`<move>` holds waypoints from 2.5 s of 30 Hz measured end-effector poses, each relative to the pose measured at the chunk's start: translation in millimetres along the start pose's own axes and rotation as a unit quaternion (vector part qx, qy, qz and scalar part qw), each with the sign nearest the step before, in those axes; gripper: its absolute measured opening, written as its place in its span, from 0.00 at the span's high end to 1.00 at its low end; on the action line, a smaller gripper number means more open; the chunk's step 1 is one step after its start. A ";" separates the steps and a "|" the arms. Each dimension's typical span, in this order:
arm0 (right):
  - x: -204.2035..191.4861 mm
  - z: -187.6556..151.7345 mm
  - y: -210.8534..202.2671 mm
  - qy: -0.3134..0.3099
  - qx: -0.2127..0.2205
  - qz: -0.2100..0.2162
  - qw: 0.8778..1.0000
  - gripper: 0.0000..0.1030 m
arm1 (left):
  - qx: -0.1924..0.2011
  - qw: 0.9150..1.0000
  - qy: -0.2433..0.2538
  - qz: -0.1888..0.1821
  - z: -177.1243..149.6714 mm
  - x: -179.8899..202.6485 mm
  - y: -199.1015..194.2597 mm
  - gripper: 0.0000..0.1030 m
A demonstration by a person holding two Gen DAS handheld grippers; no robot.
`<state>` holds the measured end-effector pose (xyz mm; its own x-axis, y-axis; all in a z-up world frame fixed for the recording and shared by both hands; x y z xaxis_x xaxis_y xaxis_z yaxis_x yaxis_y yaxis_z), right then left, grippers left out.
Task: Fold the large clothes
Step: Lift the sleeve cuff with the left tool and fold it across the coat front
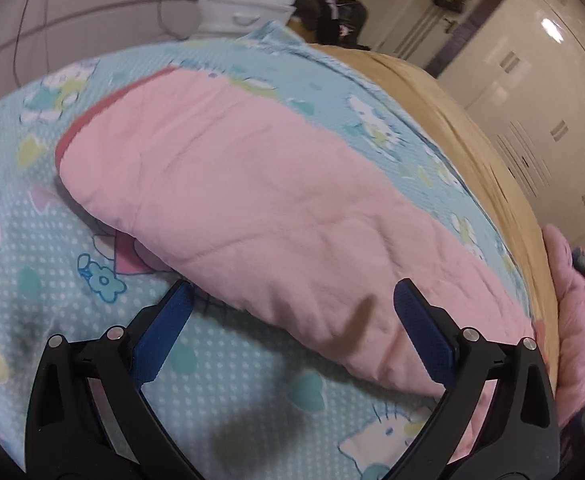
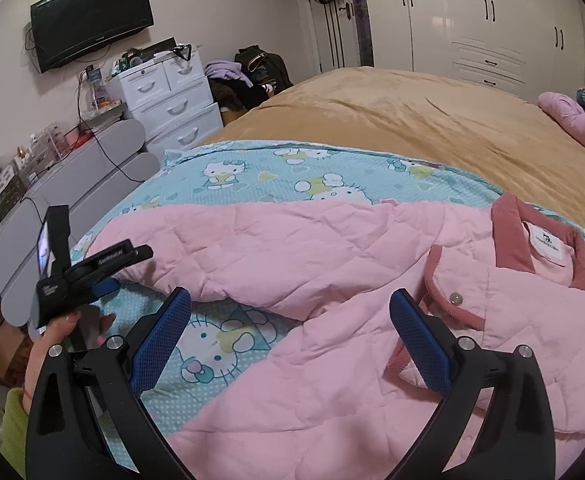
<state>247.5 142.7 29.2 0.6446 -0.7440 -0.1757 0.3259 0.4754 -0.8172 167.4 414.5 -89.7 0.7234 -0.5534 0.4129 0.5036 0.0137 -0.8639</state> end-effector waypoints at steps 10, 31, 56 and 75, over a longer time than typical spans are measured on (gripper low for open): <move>15.9 -5.5 -2.7 0.016 -0.001 -0.005 1.000 0.04 | 0.012 0.998 -0.054 -0.014 38.4 -25.6 18.0 0.09; 97.4 -50.0 -69.2 0.106 0.030 -0.040 0.993 0.04 | 0.206 0.962 0.080 -0.162 35.1 65.0 -145.5 0.88; 195.1 -130.8 -169.8 0.231 0.105 -0.017 0.967 0.04 | 0.228 0.918 0.264 -0.190 -70.6 248.9 -230.7 0.88; 258.7 -189.2 -202.4 0.305 0.136 -0.005 0.943 0.04 | 0.154 0.879 0.402 -0.204 -193.4 353.9 -180.3 0.88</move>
<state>217.5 -234.9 45.3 0.1500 -0.8416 -0.5189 0.5490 0.5074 -0.6642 241.3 55.2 156.4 -0.0521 -0.9728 0.2255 0.8369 -0.1658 -0.5216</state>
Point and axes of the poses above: each gripper's, at about its wrist camera, not at the fingertips, and y roughly the way its jaws point, x to its right, z to its top, the point moved 3 cm from there along y, roughly the way its jaws point, and after that the axes turned 14 degrees about -x, right-handed, at the moved point
